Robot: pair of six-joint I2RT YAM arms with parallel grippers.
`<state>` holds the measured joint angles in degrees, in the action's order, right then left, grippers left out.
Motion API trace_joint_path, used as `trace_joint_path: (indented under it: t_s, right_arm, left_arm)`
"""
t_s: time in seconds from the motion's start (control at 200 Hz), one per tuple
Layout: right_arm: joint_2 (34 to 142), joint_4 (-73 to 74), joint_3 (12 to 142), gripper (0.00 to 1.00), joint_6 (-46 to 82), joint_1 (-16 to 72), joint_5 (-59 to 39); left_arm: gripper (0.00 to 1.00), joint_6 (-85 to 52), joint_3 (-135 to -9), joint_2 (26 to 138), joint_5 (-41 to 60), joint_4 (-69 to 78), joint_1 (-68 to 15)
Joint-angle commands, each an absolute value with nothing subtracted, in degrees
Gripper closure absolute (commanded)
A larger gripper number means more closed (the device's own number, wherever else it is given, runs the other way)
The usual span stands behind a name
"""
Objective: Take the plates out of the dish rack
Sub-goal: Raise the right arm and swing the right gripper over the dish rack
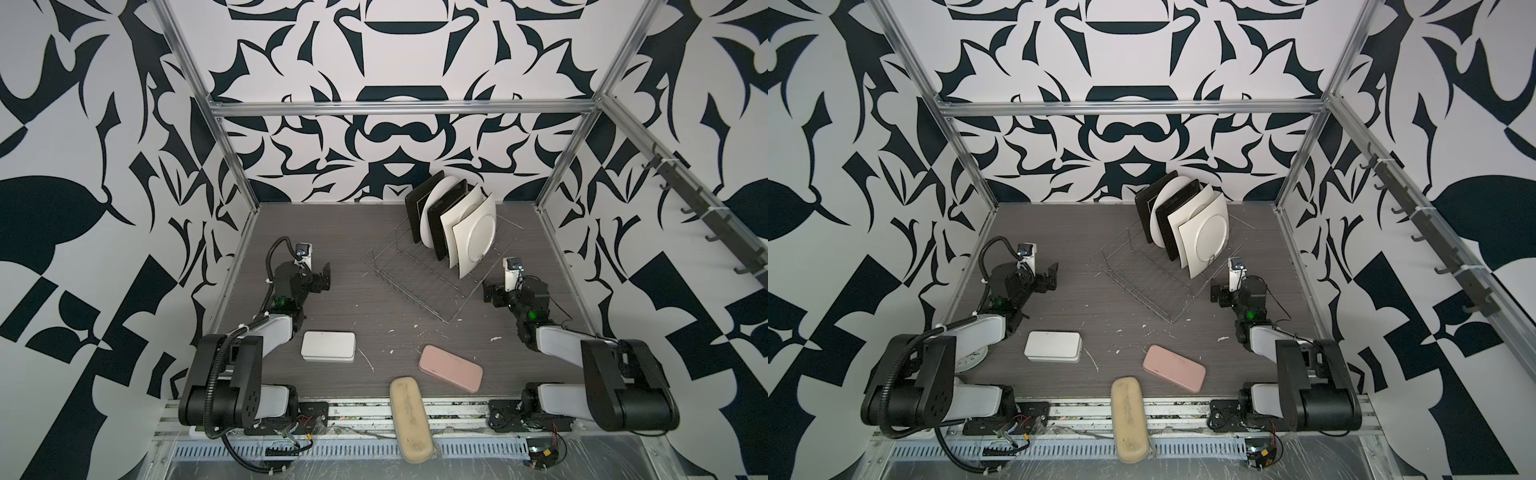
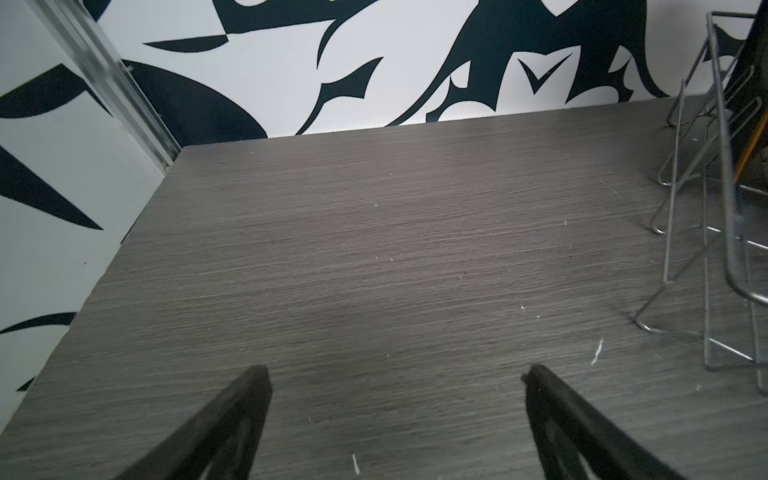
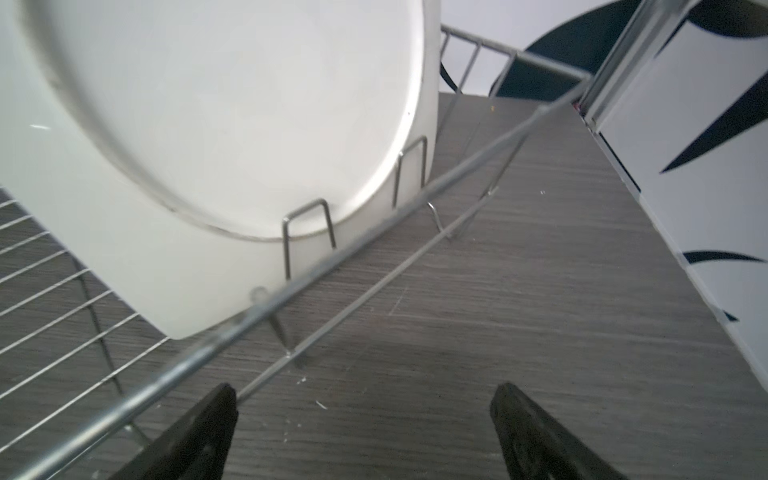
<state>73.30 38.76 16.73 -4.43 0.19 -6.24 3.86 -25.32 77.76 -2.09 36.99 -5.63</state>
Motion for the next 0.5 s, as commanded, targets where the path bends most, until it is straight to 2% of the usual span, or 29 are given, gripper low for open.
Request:
trace_joint_path:
  t_s: [0.0, 0.11, 0.285, 0.495]
  right_arm:
    - [68.69, 37.0, 16.56, 0.0, -7.11, 0.62, -7.56]
    - [63.89, 35.56, 15.06, 0.0, -8.51, 0.62, -5.41]
    - [55.86, 29.82, 14.07, 0.0, -8.22, 0.67, -3.04]
    - [42.88, 17.18, 15.47, 0.02, -5.35, 0.62, 1.32]
  left_arm:
    - [0.01, 6.65, -26.11, 75.68, -4.53, 36.55, -7.12]
    - [0.01, 7.9, -27.3, 74.54, -6.99, 36.47, -8.02]
    - [0.01, 5.51, -35.23, 73.54, -7.22, 24.69, -8.24]
    - [0.01, 2.56, -38.55, 70.82, -7.16, 17.1, -8.95]
